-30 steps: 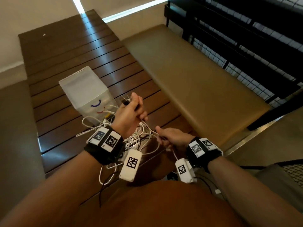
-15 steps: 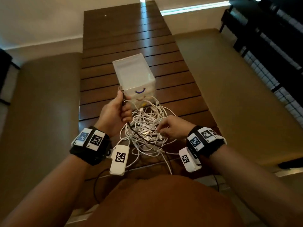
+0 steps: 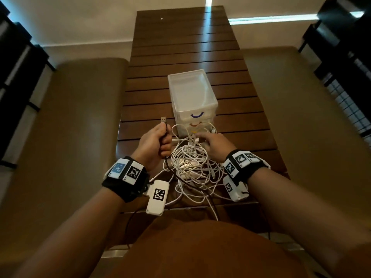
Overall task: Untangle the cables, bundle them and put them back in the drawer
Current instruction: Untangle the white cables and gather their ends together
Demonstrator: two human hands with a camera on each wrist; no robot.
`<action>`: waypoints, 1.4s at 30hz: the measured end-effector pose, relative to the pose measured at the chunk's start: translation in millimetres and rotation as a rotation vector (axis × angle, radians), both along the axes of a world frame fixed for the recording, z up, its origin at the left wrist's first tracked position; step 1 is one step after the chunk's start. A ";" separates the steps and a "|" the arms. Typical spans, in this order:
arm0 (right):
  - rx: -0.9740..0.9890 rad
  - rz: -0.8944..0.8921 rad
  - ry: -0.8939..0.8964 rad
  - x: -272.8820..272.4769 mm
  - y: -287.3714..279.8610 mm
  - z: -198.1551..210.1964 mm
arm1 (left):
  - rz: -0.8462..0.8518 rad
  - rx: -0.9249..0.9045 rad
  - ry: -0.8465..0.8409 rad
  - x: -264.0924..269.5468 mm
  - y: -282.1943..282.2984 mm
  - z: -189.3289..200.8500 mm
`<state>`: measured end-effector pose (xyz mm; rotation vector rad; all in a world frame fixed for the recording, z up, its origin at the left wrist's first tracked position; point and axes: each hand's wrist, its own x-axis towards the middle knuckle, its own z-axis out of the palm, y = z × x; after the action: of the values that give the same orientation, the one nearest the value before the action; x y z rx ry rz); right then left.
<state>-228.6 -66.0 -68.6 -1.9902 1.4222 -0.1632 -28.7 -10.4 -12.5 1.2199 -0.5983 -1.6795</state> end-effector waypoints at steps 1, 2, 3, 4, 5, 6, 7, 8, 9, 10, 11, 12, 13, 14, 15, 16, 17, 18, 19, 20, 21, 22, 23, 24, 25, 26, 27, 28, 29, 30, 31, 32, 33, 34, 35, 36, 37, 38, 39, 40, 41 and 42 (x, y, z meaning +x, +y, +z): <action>0.009 0.019 0.024 3.4 -2.6 -1.5 | -0.005 0.007 -0.004 0.5 0.5 0.3; 0.019 0.051 0.065 7.4 -5.5 -2.1 | -0.009 0.013 -0.007 1.2 0.8 0.7; 0.032 0.093 0.124 11.6 -8.4 -2.6 | -0.009 0.018 -0.009 2.2 1.1 0.9; 0.047 0.129 0.173 14.9 -10.7 -2.5 | -0.008 0.022 -0.011 3.4 1.3 0.9; 0.070 0.143 0.197 17.3 -12.7 -3.0 | -0.008 0.024 -0.013 4.9 1.5 0.7; 0.095 0.144 0.203 18.5 -13.3 -3.0 | -0.007 0.023 -0.015 7.1 1.4 0.4; 0.112 0.141 0.206 18.8 -13.1 -3.8 | -0.009 0.021 -0.018 9.2 1.6 -0.7; 0.114 0.145 0.218 18.8 -11.7 -5.0 | -0.009 0.020 -0.023 11.1 1.7 -2.1; 0.112 0.152 0.230 18.3 -9.7 -6.2 | -0.010 0.022 -0.027 12.5 2.0 -3.6; 0.109 0.158 0.234 17.7 -7.6 -7.3 | -0.010 0.025 -0.028 13.5 2.3 -5.0; 0.106 0.169 0.236 17.3 -5.8 -7.9 | -0.012 0.027 -0.025 13.9 2.1 -6.2; 0.107 0.184 0.249 17.9 -5.0 -8.5 | -0.013 0.025 -0.019 13.8 1.8 -7.1; 0.106 0.198 0.261 18.5 -5.2 -10.4 | -0.014 0.024 -0.013 13.4 1.5 -7.7; 0.104 0.196 0.268 19.2 -5.2 -10.8 | -0.015 0.022 -0.010 13.2 1.1 -8.0; 0.101 0.173 0.263 19.9 -5.6 -12.2 | -0.014 0.020 -0.010 13.0 0.4 -8.4; 0.093 0.134 0.242 19.7 -5.2 -12.8 | -0.014 0.019 -0.012 13.0 0.2 -8.9; 0.079 0.081 0.211 19.1 -5.0 -13.7 | -0.014 0.020 -0.013 13.1 0.1 -9.6; 0.051 0.013 0.170 18.4 -4.6 -14.5 | -0.014 0.020 -0.013 13.3 0.0 -10.5; 0.000 -0.059 0.116 17.5 -4.8 -15.0 | -0.012 0.021 -0.012 13.4 -0.2 -11.1; -0.059 -0.126 0.033 16.3 -4.4 -13.7 | -0.008 0.024 -0.011 13.8 -0.4 -12.1; -0.115 -0.185 -0.083 15.0 -4.6 -11.3 | -0.002 0.028 -0.013 13.7 -0.5 -12.6; -0.158 -0.237 -0.216 14.1 -4.9 -6.2 | 0.006 0.029 -0.014 13.2 -0.9 -13.1; -0.178 -0.278 -0.350 13.0 -5.1 1.8 | 0.012 0.024 -0.018 12.2 -1.0 -12.6; -0.178 -0.309 -0.467 12.1 -5.4 11.3 | 0.014 0.008 -0.035 10.8 -1.4 -11.4; -0.177 -0.320 -0.546 10.9 -6.0 21.3 | 0.009 -0.019 -0.069 8.6 -1.6 -9.2; -0.183 -0.303 -0.597 10.3 -6.0 32.8 | -0.003 -0.055 -0.122 5.4 -1.8 -6.6; -0.195 -0.267 -0.625 10.4 -6.1 44.4 | -0.024 -0.084 -0.180 1.1 -2.3 -3.6; -0.207 -0.226 -0.647 11.1 -6.4 54.5 | -0.054 -0.101 -0.243 -4.0 -3.4 -1.7; -0.224 -0.196 -0.661 11.7 -7.1 65.1 | -0.088 -0.108 -0.313 -10.0 -5.1 -1.0; -0.239 -0.184 -0.687 12.0 -8.4 74.0 | -0.128 -0.117 -0.383 -15.6 -7.6 -2.7; -0.238 -0.197 -0.726 11.7 -10.2 81.3 | -0.164 -0.119 -0.439 -20.5 -9.6 -3.8; -0.206 -0.219 -0.787 11.0 -11.3 87.3 | -0.180 -0.115 -0.482 -23.0 -12.0 -7.1; -0.151 -0.233 -0.845 10.2 -12.1 91.3 | -0.182 -0.103 -0.512 -23.7 -14.0 -9.7; -0.092 -0.231 -0.894 10.4 -10.9 94.0 | -0.183 -0.093 -0.531 -22.7 -15.7 -11.2; -0.052 -0.230 -0.911 10.8 -9.0 93.7 | -0.187 -0.081 -0.533 -21.1 -16.4 -10.9; -0.027 -0.235 -0.918 10.7 -7.0 92.1 | -0.200 -0.079 -0.522 -18.5 -16.9 -11.1; -0.014 -0.247 -0.924 10.6 -5.4 89.6 | -0.212 -0.068 -0.498 -15.8 -16.5 -10.0; 0.004 -0.258 -0.946 9.9 -4.1 87.5 | -0.217 -0.063 -0.466 -13.2 -15.5 -8.3; 0.028 -0.270 -0.975 8.8 -3.9 86.0 | -0.214 -0.050 -0.416 -10.7 -14.5 -6.8; 0.064 -0.283 -0.992 7.7 -4.1 84.2 | -0.205 -0.038 -0.352 -8.3 -14.4 -7.6; 0.099 -0.292 -0.979 6.9 -3.9 83.3 | -0.177 -0.026 -0.276 -7.3 -14.0 -7.2; 0.131 -0.294 -0.937 7.1 -2.6 82.1 | -0.133 -0.019 -0.217 -7.4 -14.5 -7.5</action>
<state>-221.5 -68.7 13.5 -1.2746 1.0272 -0.9614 -36.2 -24.9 -20.1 1.3848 -0.8416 -1.6576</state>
